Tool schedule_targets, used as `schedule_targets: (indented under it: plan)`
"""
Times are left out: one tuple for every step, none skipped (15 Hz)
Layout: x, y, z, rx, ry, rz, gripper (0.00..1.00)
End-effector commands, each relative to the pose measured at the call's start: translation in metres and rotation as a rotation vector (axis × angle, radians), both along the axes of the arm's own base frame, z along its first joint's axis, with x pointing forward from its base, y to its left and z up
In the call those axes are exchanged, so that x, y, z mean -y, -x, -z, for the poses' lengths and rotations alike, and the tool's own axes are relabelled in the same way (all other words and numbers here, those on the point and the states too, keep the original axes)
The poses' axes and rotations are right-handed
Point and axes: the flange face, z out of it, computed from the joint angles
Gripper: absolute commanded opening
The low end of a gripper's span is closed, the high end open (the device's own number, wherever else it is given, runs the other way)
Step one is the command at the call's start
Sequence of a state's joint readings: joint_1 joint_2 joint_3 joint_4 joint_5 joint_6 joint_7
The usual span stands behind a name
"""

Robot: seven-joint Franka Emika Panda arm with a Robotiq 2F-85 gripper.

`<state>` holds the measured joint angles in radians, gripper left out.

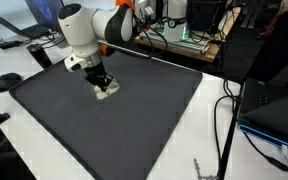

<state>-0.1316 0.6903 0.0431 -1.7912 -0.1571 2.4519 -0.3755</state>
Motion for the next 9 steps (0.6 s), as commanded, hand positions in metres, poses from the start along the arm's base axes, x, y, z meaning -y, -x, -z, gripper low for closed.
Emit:
schedule_targets:
  plan:
    - [0.0022,0.0090,-0.0075,-0.006,-0.030,0.018,0.01]
    - [0.0023,0.0093,-0.0080,-0.004,-0.032,0.021,0.01]
    - [0.0026,0.0096,-0.0083,-0.003,-0.034,0.027,0.01]
    - [0.0028,0.0098,-0.0087,-0.001,-0.036,0.032,0.01]
    - [0.0030,0.0101,-0.0091,-0.001,-0.036,0.035,0.01]
    - [0.0031,0.0103,-0.0096,0.000,-0.036,0.037,0.01]
    - [0.0031,0.0103,-0.0107,0.003,-0.035,0.040,0.01]
    - [0.0031,0.0100,-0.0117,0.005,-0.035,0.041,0.01]
    - [0.0031,0.0096,-0.0128,0.008,-0.035,0.042,0.01]
